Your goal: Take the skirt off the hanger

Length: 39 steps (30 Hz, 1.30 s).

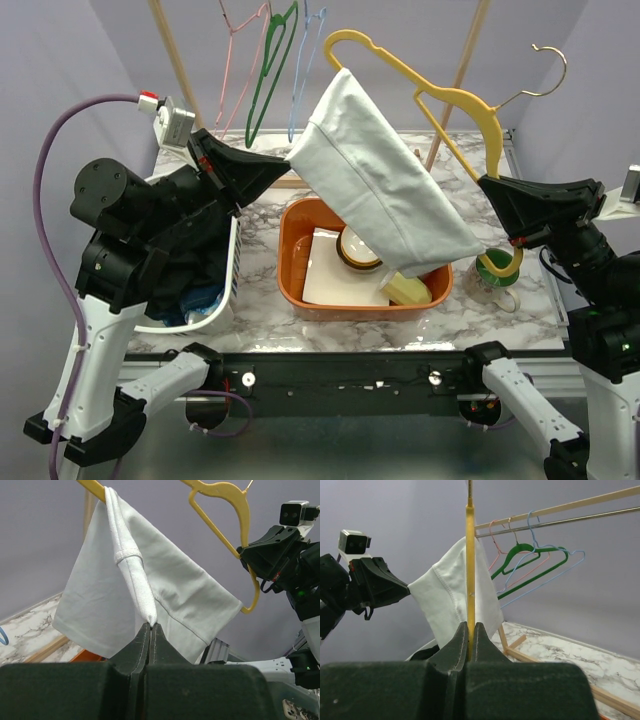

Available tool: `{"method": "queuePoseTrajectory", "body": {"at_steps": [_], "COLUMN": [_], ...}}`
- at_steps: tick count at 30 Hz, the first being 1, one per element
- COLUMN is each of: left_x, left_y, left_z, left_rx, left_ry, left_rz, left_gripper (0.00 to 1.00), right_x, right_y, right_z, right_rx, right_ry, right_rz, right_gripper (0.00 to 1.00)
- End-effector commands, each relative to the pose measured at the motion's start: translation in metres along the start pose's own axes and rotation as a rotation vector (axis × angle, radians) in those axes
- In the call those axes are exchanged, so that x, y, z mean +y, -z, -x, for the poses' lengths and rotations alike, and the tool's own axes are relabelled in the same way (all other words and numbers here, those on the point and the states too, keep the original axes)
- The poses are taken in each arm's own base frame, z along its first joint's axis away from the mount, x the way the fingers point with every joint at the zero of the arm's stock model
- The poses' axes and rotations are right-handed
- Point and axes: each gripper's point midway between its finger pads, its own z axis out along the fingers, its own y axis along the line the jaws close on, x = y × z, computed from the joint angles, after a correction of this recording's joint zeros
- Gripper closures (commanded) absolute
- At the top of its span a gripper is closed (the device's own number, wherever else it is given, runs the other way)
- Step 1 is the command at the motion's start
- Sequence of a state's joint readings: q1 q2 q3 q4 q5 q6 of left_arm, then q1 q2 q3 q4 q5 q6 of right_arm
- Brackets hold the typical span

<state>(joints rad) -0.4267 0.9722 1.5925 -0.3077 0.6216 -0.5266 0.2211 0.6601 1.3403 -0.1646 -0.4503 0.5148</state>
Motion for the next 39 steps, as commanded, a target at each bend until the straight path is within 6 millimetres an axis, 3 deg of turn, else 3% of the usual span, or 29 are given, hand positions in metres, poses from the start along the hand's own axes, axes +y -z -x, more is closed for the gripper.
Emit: {"method": "queuePoseTrajectory", "body": {"at_steps": [1, 3, 5, 6, 9, 12, 17, 31, 36, 39], "left_x": [-0.002, 0.003, 0.005, 0.009, 0.015, 0.021, 0.019, 0.042, 0.029, 0.016], "left_y": [0.001, -0.002, -0.003, -0.005, -0.008, -0.011, -0.017, -0.013, -0.015, -0.014], "left_z": [-0.001, -0.005, -0.008, -0.012, -0.016, -0.016, -0.019, -0.012, -0.011, -0.014], "left_rx": [-0.003, 0.008, 0.015, 0.026, 0.022, 0.04, 0.067, 0.073, 0.07, 0.069], "left_ry": [-0.013, -0.018, -0.021, -0.026, -0.047, -0.069, -0.07, -0.237, -0.222, -0.197], "left_rz": [-0.018, -0.007, -0.007, -0.009, -0.003, 0.017, -0.026, 0.091, 0.021, -0.052], "left_gripper": [0.93, 0.85, 0.7, 0.55, 0.29, 0.21, 0.16, 0.07, 0.08, 0.16], "right_x": [0.023, 0.031, 0.037, 0.041, 0.049, 0.057, 0.057, 0.057, 0.056, 0.052], "right_y": [0.003, 0.005, 0.006, 0.006, 0.004, 0.003, -0.001, -0.002, -0.004, -0.007], "right_z": [0.033, 0.033, 0.03, 0.031, 0.027, 0.023, 0.019, 0.008, 0.005, 0.006], "right_rx": [-0.091, -0.083, -0.067, -0.064, -0.028, 0.007, 0.027, 0.07, 0.077, 0.07], "right_ry": [0.05, 0.06, 0.06, 0.059, 0.054, 0.047, 0.034, 0.027, 0.023, 0.019], "right_rz": [0.068, 0.104, 0.143, 0.161, 0.215, 0.268, 0.291, 0.323, 0.327, 0.31], "right_gripper": [0.99, 0.99, 0.99, 0.99, 0.99, 0.99, 0.99, 0.99, 0.99, 0.99]}}
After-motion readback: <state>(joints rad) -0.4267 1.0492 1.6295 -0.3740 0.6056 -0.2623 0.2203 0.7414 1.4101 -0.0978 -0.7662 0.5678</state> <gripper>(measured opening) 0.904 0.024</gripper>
